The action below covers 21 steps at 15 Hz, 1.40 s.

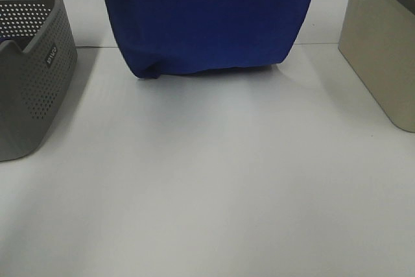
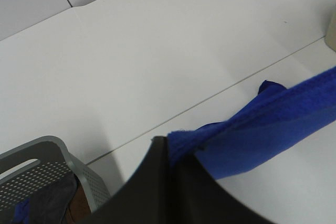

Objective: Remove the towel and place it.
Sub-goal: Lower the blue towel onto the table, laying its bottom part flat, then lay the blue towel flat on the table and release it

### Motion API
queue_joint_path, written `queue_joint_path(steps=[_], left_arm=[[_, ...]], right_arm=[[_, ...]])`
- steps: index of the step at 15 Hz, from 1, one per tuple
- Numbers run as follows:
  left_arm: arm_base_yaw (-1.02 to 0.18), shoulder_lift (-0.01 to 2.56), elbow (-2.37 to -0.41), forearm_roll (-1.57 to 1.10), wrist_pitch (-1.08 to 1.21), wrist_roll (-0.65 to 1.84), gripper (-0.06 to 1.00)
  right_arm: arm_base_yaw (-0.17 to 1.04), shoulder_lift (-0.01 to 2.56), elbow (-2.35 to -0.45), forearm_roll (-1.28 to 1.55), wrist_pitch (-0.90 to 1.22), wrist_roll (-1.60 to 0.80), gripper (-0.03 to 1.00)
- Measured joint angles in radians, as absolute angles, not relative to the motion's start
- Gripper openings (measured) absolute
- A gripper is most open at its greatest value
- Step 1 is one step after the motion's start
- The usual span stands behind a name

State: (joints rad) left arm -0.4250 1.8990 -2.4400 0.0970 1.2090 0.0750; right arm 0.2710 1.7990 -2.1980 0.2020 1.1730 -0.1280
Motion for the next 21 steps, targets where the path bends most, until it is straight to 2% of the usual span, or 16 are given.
queue_joint_path(steps=[3, 6, 11, 12, 15, 16, 17, 21], left_arm=[[-0.425, 1.852, -2.361, 0.029, 1.212, 0.077, 0.00], [-0.425, 1.760, -2.164, -0.017, 1.216, 0.077, 0.00], [-0.425, 1.568, -1.915, -0.124, 1.216, 0.113, 0.00], [-0.426, 1.507, -1.780, -0.171, 1.213, 0.123, 0.00], [-0.427, 1.440, -1.555, -0.237, 1.205, 0.123, 0.00], [-0.427, 1.440, -1.555, -0.237, 1.205, 0.123, 0.00], [-0.427, 1.380, -1.437, -0.267, 1.200, 0.124, 0.00], [-0.431, 1.266, -1.337, -0.290, 1.194, 0.124, 0.00]], right_arm=[[0.271, 1.799, -2.198, 0.206, 1.219, -0.129, 0.02], [0.271, 1.773, -2.150, 0.209, 1.219, -0.129, 0.02], [0.271, 1.590, -1.889, 0.225, 1.219, -0.129, 0.02], [0.271, 1.527, -1.813, 0.232, 1.219, -0.129, 0.02], [0.272, 1.407, -1.631, 0.252, 1.219, -0.128, 0.02], [0.272, 1.407, -1.631, 0.252, 1.219, -0.128, 0.02], [0.274, 1.351, -1.527, 0.266, 1.219, -0.123, 0.02], [0.276, 1.254, -1.339, 0.329, 1.217, -0.104, 0.02]])
